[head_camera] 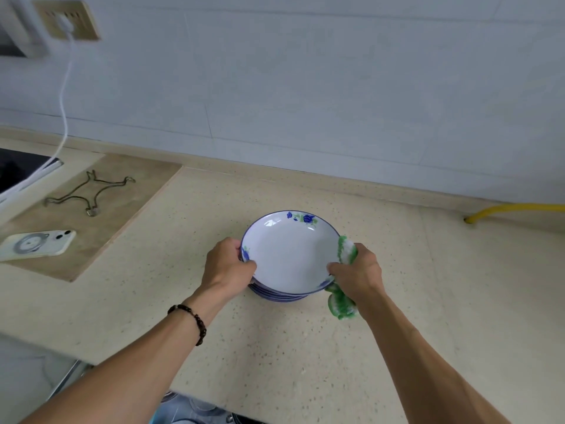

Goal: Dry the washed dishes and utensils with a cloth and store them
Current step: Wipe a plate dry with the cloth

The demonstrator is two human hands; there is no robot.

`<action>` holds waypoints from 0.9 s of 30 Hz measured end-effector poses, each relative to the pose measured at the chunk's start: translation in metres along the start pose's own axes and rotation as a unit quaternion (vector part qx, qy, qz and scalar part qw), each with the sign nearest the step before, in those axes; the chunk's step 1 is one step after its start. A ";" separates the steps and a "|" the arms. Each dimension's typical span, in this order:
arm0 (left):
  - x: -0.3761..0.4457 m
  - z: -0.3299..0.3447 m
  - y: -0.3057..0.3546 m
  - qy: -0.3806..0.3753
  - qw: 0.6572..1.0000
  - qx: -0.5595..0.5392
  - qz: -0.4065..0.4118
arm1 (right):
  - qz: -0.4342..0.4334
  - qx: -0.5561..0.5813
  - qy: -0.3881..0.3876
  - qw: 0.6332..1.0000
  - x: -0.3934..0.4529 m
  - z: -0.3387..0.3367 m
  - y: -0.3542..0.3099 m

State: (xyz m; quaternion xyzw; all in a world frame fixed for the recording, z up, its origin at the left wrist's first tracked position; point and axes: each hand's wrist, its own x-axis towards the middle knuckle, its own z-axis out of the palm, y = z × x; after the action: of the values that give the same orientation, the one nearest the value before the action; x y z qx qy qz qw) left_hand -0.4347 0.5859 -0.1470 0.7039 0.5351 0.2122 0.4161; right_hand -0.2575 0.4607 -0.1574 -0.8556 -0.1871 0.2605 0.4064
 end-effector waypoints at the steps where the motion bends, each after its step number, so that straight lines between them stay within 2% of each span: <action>1: -0.006 -0.003 0.005 -0.004 1.000 -0.004 0.005 | 0.000 0.013 0.008 1.000 -0.007 -0.006 0.000; 9: -0.072 -0.039 0.056 -0.066 0.994 0.008 0.091 | 0.002 0.080 0.091 0.993 -0.111 -0.065 -0.007; 14: -0.134 -0.045 0.096 -0.109 0.984 0.013 0.139 | 0.036 0.147 0.155 0.976 -0.194 -0.122 0.004; 21: -0.243 0.010 0.145 -0.194 0.961 -0.071 0.183 | 0.077 0.214 0.252 0.941 -0.289 -0.212 0.060; 27: -0.358 0.087 0.173 -0.275 0.931 -0.139 0.197 | 0.118 0.263 0.312 0.905 -0.357 -0.285 0.141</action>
State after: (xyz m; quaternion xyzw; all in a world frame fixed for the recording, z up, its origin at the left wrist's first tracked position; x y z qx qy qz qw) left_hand -0.3908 0.2081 -0.0029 0.7615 0.2155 0.1606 0.5898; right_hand -0.3557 0.0158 -0.0117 -0.7712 0.1274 0.0658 0.6203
